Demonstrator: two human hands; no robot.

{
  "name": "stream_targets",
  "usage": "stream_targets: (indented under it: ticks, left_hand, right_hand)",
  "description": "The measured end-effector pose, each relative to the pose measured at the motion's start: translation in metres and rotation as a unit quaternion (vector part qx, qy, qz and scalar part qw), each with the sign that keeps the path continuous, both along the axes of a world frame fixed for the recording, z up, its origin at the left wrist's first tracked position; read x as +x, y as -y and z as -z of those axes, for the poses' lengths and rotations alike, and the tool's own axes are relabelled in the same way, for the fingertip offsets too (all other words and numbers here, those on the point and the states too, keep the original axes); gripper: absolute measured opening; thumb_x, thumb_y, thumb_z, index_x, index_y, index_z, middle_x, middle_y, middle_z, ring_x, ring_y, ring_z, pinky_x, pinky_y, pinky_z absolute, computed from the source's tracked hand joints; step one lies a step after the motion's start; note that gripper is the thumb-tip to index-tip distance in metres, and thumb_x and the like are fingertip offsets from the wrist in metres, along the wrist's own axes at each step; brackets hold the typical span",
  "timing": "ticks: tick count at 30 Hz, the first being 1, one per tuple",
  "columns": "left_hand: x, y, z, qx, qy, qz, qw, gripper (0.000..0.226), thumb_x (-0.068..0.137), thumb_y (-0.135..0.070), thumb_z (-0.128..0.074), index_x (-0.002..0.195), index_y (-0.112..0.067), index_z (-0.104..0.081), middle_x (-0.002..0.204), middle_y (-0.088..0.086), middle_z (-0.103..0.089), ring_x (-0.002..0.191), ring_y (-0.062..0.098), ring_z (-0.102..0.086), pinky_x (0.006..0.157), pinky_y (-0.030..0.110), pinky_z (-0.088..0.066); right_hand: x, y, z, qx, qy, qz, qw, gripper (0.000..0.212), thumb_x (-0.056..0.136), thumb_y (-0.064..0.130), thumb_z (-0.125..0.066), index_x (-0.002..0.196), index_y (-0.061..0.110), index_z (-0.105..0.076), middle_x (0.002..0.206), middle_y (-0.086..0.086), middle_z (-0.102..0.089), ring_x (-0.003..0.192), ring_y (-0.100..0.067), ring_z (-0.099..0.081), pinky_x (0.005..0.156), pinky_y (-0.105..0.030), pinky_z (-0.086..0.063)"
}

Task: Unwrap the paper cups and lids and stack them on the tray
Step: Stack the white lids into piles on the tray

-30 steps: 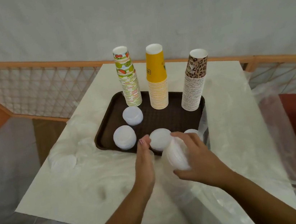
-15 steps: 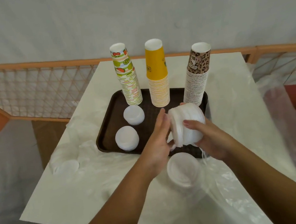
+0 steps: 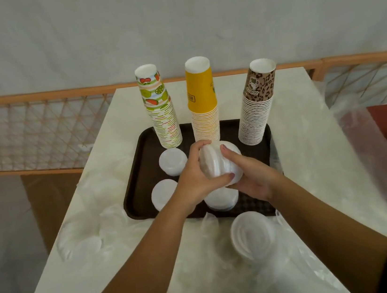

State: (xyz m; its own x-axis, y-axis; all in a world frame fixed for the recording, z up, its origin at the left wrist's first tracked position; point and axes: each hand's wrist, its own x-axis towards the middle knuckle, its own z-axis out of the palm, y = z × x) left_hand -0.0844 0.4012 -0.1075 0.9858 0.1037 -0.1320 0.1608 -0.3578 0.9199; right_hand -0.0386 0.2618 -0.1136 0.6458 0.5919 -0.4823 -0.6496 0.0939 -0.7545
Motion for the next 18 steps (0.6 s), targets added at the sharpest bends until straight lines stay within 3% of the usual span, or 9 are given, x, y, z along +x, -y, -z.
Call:
stream_targets:
  ticks: [6, 15, 18]
  left_hand:
    - [0.009, -0.001, 0.019, 0.006, -0.034, -0.014, 0.999, 0.077, 0.071, -0.025, -0.081, 0.125, -0.044, -0.029, 0.124, -0.013, -0.040, 0.115, 0.010, -0.040, 0.093, 0.033, -0.046]
    - [0.016, 0.002, 0.039, -0.081, -0.103, -0.061, 0.990, 0.069, 0.073, -0.025, -0.079, 0.120, -0.047, -0.034, 0.125, -0.011, -0.044, 0.120, 0.018, -0.043, 0.097, 0.042, -0.048]
    - [0.020, 0.002, 0.039, -0.132, -0.123, -0.087, 0.980, 0.069, 0.074, -0.023, -0.079, 0.122, -0.045, -0.035, 0.128, -0.007, -0.046, 0.121, 0.021, -0.044, 0.092, 0.042, -0.051]
  right_hand:
    - [0.004, -0.001, 0.021, -0.048, -0.002, 0.051, 0.998, 0.066, 0.077, 0.046, -0.061, 0.136, 0.023, -0.041, 0.127, -0.008, -0.056, 0.117, -0.026, -0.055, 0.095, -0.042, -0.051]
    - [0.009, 0.001, 0.038, -0.114, 0.042, 0.118, 0.986, 0.068, 0.074, 0.050, -0.065, 0.134, 0.022, -0.048, 0.129, -0.006, -0.056, 0.116, -0.029, -0.056, 0.095, -0.052, -0.049]
    - [0.010, 0.001, 0.041, -0.131, 0.060, 0.140, 0.980, 0.051, 0.087, 0.042, -0.060, 0.133, 0.023, -0.049, 0.127, -0.005, -0.057, 0.114, -0.028, -0.056, 0.094, -0.052, -0.050]
